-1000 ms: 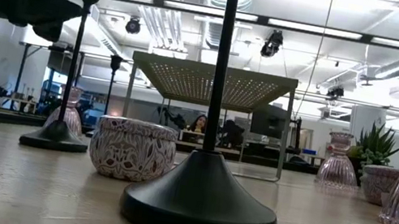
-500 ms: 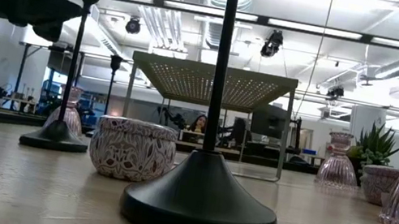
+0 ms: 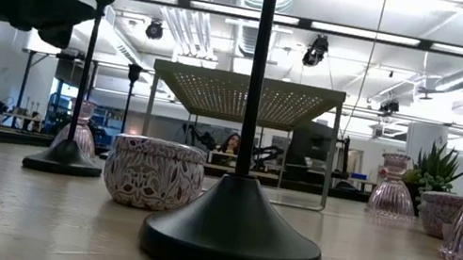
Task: Pick & Place candle stick holders
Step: Put the right candle on the shelf
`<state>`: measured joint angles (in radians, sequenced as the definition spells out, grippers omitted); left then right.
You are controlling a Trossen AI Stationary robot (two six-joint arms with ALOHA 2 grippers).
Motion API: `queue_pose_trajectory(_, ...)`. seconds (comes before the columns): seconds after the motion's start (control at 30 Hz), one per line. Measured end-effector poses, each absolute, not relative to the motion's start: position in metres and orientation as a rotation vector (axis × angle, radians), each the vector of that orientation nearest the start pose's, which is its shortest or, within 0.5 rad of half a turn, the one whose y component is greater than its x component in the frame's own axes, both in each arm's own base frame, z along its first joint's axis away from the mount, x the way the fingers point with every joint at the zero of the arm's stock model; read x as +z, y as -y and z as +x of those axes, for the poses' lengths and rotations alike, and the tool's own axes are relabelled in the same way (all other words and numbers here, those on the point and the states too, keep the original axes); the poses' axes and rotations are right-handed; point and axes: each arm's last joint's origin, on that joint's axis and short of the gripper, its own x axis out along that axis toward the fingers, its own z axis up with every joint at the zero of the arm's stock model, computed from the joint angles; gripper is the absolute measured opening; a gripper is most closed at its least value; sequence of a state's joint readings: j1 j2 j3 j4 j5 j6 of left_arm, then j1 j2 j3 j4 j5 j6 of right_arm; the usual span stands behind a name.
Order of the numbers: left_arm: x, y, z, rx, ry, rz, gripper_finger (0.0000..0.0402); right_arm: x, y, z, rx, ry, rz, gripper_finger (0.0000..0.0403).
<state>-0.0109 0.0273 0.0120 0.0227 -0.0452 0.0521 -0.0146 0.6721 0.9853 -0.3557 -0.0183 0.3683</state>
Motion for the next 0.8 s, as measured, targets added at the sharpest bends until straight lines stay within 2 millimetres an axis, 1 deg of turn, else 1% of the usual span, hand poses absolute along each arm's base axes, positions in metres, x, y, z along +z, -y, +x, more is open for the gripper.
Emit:
queue_pose_trajectory(0.17, 0.168, 0.000, 0.099, 0.034, 0.007, 0.052, 0.0032, 0.390, -0.009, 0.148, -0.158, -0.117, 0.378, 0.0008)
queue_pose_trajectory(0.3, 0.168, 0.000, 0.099, 0.035, 0.007, 0.052, 0.0032, 0.379, -0.030, 0.160, -0.299, -0.152, 0.378, 0.0008)
queue_pose_trajectory(0.43, 0.168, 0.000, 0.099, 0.034, 0.007, 0.052, 0.0032, 0.366, -0.062, 0.160, -0.464, -0.154, 0.355, 0.0008)
queue_pose_trajectory(0.57, 0.168, 0.000, 0.099, 0.034, 0.007, 0.052, 0.0032, 0.348, -0.103, 0.156, -0.610, -0.054, 0.324, 0.0008)
queue_pose_trajectory(0.7, 0.168, 0.000, 0.099, 0.034, 0.007, 0.052, 0.0032, 0.326, -0.136, 0.157, -0.668, 0.070, 0.346, 0.0008)
queue_pose_trajectory(0.8, 0.168, 0.000, 0.099, 0.034, 0.006, 0.052, 0.0032, 0.309, -0.149, 0.165, -0.667, 0.086, 0.388, 0.0008)
